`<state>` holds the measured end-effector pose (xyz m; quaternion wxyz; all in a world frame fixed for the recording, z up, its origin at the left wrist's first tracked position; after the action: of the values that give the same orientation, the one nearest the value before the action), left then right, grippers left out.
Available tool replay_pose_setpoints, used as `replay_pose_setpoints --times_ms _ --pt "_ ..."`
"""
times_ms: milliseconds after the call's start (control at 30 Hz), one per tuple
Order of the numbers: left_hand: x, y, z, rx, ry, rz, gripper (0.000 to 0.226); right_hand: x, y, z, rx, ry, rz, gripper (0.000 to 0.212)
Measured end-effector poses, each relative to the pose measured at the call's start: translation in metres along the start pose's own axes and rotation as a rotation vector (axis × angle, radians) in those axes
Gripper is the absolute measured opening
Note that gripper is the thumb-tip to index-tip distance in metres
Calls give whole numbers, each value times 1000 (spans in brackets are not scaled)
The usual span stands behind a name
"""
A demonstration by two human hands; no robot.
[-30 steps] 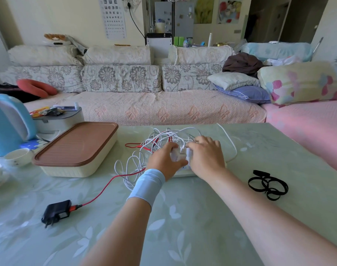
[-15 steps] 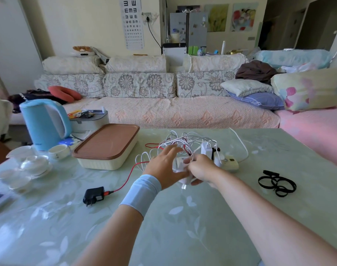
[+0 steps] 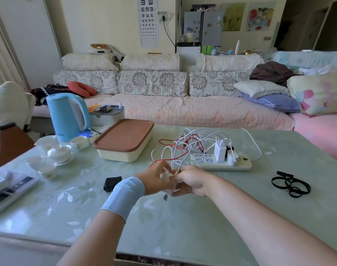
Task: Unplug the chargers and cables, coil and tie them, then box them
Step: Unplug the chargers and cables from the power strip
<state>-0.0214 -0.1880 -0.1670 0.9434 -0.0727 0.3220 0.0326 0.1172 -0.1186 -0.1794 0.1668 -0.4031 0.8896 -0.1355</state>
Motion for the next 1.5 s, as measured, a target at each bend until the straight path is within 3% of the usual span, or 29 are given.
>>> replay_pose_setpoints --times_ms 67,200,300,367,500,633,733,967,1100,1267,1367,1500 --pt "-2 -5 -12 0 130 56 60 11 6 -2 2 41 -7 9" --pt "-19 -11 -27 -29 280 138 44 31 17 -1 55 -166 29 18" --pt "-31 -17 -39 -120 375 61 43 34 25 -1 -33 -665 356 22" --pt "-34 -21 -44 -177 420 13 43 36 28 -1 -210 -1050 549 10" --pt "-38 -23 -45 -218 513 -89 49 45 45 6 -501 -1570 469 44" --pt "-45 -26 -50 -276 634 -103 51 47 51 5 -438 -1846 486 32" --pt "-51 -27 -59 -321 663 -85 49 44 52 4 -374 -1839 511 31" --pt "-46 -24 -73 -306 682 -60 48 48 62 7 -531 -1573 313 18" --pt "-51 -21 -74 -333 654 -1 36 53 65 16 -550 -1485 226 19" --pt "-53 -11 -72 -335 640 46 44 49 63 20 -568 -1375 243 48" --pt "-48 -5 -57 -257 615 92 56 39 53 13 -593 -1269 276 52" --pt "-28 16 -25 -5 390 283 42 10 33 5 -653 -1101 442 34"
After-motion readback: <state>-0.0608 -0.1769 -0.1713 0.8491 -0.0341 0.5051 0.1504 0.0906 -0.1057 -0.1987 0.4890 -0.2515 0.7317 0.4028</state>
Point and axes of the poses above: each hand's wrist, its own y-axis towards the middle knuckle, its own x-axis out of the palm, z = x × y, the point moved 1 cm from there along y, towards the middle knuckle, and after that the axes turned 11 degrees about -y, right-handed, at the moved point
